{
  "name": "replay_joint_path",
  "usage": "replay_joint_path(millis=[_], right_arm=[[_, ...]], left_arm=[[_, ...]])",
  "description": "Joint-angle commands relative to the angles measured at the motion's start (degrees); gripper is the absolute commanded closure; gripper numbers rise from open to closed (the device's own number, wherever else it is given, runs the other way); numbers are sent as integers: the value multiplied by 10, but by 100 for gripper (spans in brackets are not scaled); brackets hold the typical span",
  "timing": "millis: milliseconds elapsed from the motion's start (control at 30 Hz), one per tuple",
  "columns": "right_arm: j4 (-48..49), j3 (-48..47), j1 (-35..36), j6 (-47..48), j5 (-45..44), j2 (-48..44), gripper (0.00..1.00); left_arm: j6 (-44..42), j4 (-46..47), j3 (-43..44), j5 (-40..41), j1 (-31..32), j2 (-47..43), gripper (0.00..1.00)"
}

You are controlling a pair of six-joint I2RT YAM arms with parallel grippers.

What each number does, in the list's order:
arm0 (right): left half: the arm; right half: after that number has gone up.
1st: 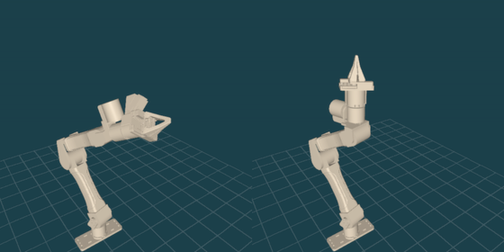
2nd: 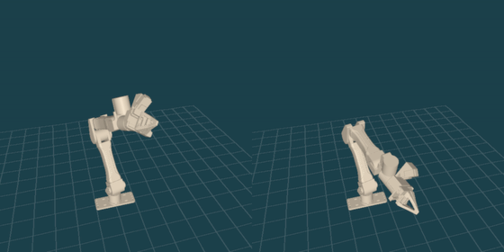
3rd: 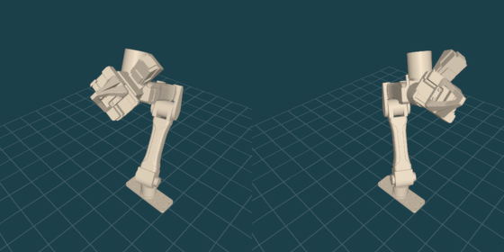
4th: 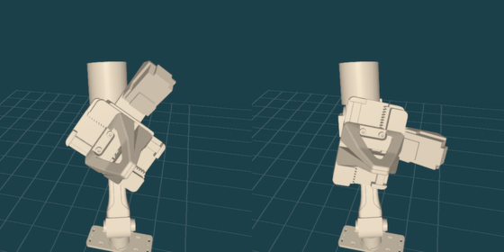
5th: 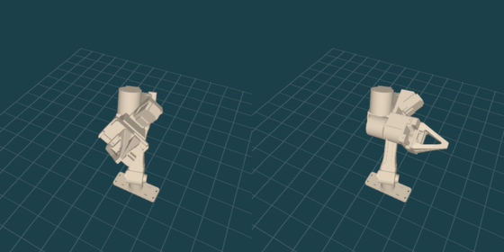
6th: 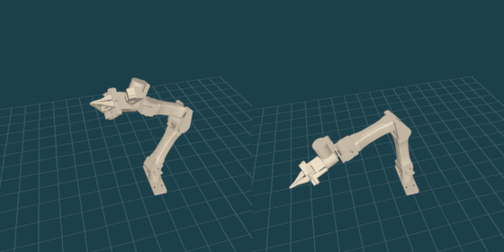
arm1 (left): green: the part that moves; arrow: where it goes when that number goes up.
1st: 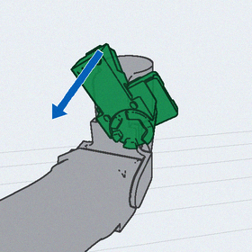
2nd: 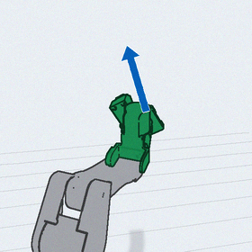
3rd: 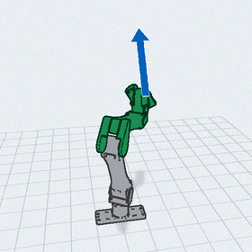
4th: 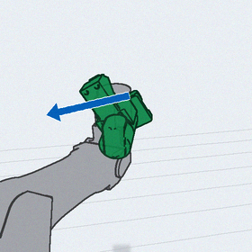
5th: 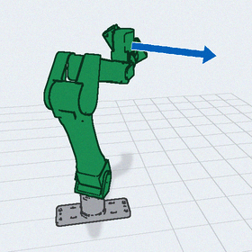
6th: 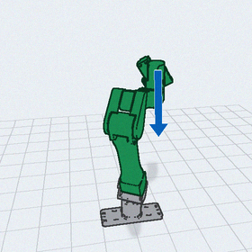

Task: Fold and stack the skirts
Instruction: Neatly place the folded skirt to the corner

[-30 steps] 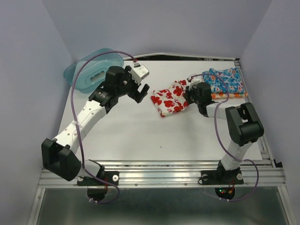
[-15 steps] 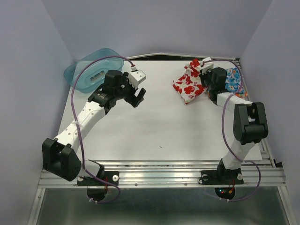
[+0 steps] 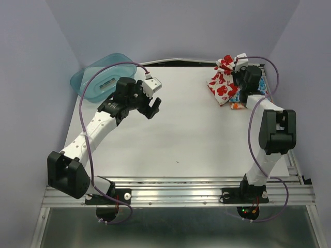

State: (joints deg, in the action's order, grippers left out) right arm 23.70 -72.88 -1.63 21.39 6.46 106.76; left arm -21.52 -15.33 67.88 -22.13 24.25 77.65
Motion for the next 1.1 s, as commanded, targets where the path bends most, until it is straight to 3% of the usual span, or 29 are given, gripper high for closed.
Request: replay_joint_path(millis=[0, 367, 733, 1067], right_arm=[[28, -40, -13, -8, 4, -13, 99], [-26, -92, -54, -68, 13, -21, 99], [-92, -118, -118, -156, 82, -18, 99], [-168, -150, -207, -242, 188, 45, 99]], left_arm=[[4, 6, 25, -14, -4, -1, 9], [-2, -6, 42, -16, -4, 3, 9], [-10, -11, 63, -17, -4, 20, 9], [-14, -22, 66, -21, -4, 22, 9]])
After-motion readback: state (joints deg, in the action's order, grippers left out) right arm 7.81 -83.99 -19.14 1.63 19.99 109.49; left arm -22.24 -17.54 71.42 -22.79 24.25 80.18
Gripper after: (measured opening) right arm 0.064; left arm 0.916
